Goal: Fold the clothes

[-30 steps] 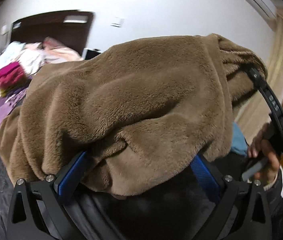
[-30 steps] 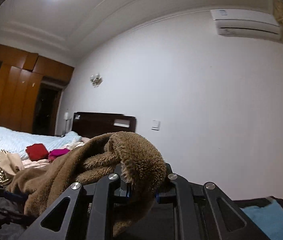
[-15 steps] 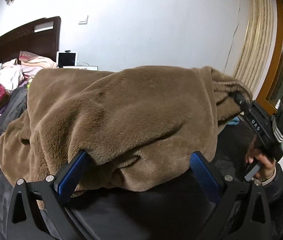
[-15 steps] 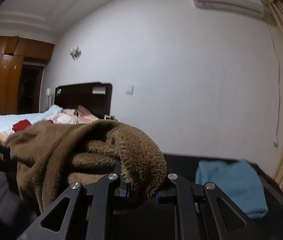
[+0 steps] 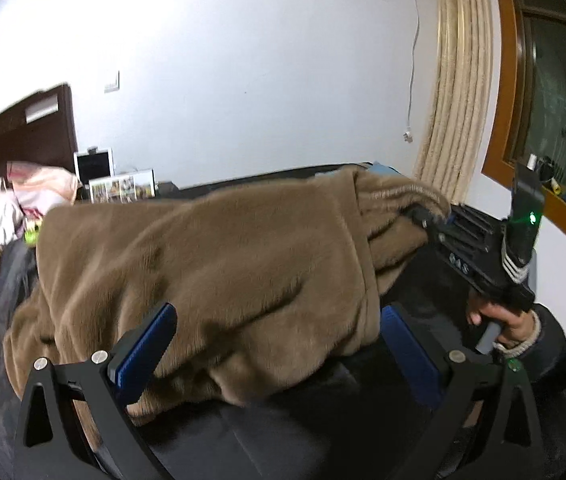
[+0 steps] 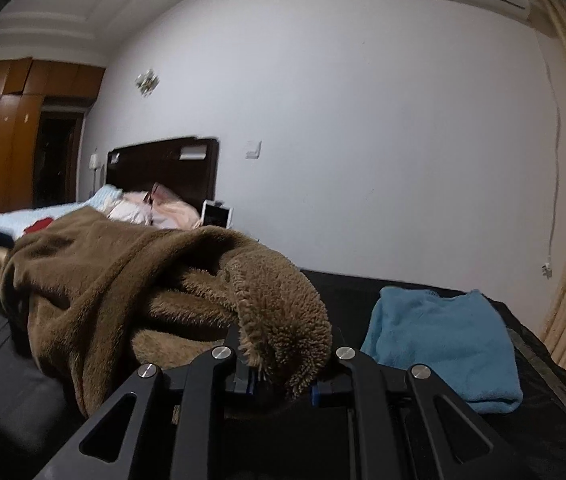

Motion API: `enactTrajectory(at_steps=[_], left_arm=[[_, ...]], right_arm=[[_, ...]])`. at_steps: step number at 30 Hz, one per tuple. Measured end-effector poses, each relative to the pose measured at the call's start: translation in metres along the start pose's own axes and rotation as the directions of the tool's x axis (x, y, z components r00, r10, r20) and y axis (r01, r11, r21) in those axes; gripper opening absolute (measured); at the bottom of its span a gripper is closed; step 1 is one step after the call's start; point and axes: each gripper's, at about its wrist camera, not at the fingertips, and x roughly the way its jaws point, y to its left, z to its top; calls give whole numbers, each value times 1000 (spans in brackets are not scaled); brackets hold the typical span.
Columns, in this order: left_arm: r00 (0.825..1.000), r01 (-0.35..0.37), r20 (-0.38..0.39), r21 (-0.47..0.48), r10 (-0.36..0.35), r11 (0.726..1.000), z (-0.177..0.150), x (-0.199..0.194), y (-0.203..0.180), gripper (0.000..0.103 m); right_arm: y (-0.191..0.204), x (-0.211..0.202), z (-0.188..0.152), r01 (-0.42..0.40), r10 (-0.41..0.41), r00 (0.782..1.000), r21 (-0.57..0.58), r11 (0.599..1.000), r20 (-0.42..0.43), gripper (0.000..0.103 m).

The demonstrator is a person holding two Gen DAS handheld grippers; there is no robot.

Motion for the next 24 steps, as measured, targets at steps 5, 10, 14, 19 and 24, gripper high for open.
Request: enactTrajectory(at_steps=[5, 10, 14, 19, 24], left_arm=[[999, -4, -42, -74, 1, 997, 6, 35, 23, 102], [992, -4, -122, -160, -16, 987, -13, 60, 41, 102], [989, -30, -144, -87, 18, 996, -30, 57, 25, 102], [985, -43, -168, -34, 37, 998, -47, 55, 11, 102], [985, -29, -172, -59, 19, 998, -57, 54, 14, 102]], right_arm=[[-13, 4, -3, -137, 141, 989, 103, 985, -37, 67], [-26, 7, -5, -265, 282, 958, 208, 942, -58, 79], [-37, 11, -8, -360, 394, 917, 294, 885, -64, 79], [-25, 34, -10, -505, 576, 815, 408, 760, -63, 79], [-2, 69, -14, -563, 706, 703, 540, 626, -85, 79]])
